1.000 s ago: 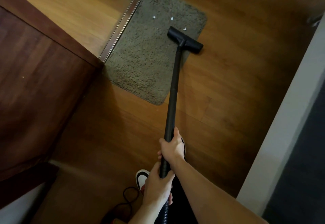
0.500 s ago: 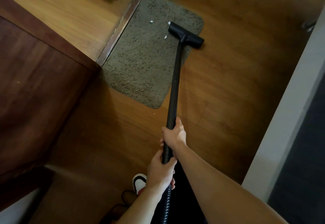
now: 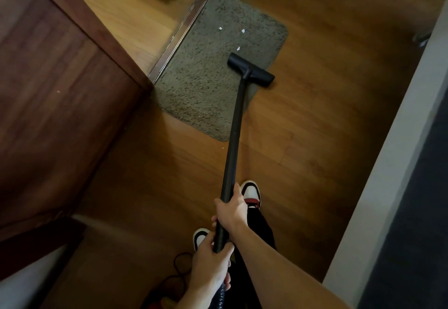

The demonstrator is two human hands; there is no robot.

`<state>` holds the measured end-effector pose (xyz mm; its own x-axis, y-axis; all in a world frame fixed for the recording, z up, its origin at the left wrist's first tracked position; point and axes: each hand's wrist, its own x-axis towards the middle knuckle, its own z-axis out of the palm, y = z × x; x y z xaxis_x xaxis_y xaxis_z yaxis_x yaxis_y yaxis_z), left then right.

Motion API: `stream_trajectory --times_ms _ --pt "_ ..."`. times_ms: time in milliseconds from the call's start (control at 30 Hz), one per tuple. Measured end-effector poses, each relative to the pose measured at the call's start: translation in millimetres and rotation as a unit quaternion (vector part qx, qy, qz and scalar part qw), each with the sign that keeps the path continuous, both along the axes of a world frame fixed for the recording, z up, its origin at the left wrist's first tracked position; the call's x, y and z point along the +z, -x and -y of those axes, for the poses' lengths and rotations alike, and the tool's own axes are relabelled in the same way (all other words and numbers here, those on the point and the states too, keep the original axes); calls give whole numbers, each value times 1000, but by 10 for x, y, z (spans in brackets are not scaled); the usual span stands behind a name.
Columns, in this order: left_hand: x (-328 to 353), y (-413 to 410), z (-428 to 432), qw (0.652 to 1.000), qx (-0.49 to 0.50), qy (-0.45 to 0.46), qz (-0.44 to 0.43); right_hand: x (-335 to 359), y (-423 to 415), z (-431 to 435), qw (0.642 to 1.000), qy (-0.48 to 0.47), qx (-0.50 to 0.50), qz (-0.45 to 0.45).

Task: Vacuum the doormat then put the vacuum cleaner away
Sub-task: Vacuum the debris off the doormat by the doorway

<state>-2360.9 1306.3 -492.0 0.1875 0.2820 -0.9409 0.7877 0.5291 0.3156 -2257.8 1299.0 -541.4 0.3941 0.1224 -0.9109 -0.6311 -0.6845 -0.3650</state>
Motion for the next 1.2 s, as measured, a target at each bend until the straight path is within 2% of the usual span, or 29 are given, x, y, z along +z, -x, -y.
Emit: stream_trajectory --times_ms 567,900,1200 --pt "200 498 -32 998 45 32 -6 79 548 -71 997 1 59 44" --pt "102 16 -171 997 57 49 22 -33 33 -212 997 -4 59 39" --pt "-44 -597 -365 997 59 53 10 -79 -629 -437 997 -15 71 32"
